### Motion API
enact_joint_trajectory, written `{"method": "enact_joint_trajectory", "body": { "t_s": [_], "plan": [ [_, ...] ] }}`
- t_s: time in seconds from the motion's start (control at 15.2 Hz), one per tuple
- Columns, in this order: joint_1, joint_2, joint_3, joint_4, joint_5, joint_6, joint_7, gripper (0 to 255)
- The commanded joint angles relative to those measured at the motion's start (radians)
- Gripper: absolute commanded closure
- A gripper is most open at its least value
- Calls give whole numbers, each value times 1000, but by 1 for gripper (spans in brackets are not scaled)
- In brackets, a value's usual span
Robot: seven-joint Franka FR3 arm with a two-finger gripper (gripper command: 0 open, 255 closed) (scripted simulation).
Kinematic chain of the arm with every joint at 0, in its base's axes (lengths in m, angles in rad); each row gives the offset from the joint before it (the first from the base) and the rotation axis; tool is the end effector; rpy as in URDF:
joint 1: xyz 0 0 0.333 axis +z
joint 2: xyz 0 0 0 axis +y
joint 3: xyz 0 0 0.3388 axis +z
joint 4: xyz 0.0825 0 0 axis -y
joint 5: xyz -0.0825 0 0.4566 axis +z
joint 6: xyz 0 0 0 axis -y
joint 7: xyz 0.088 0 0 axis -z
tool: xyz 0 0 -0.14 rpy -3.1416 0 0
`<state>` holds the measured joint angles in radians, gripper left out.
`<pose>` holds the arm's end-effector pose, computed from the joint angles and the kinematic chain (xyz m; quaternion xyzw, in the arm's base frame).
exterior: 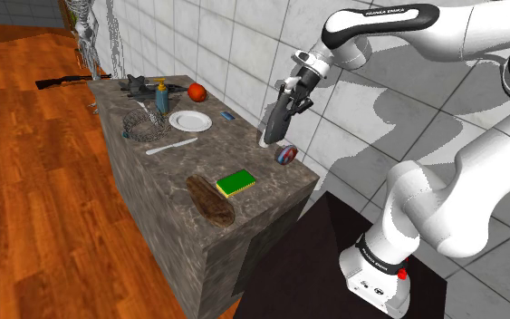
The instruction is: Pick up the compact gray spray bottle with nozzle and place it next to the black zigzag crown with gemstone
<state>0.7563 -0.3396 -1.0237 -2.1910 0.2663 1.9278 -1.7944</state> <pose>0.5306 -0.1293 0.4225 -0.7180 -0.6425 -0.1993 0.1787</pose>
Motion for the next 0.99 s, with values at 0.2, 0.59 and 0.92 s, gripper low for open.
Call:
{"method": "enact_joint_trajectory", "body": {
  "t_s": [0.2,0.59,0.92],
  "plan": [
    [-12,-22,26,50,-18,-58,39,255],
    [-19,-39,51,113,-30,-125,81,255],
    [-19,-45,65,172,-34,-182,110,255]
  ]
}}
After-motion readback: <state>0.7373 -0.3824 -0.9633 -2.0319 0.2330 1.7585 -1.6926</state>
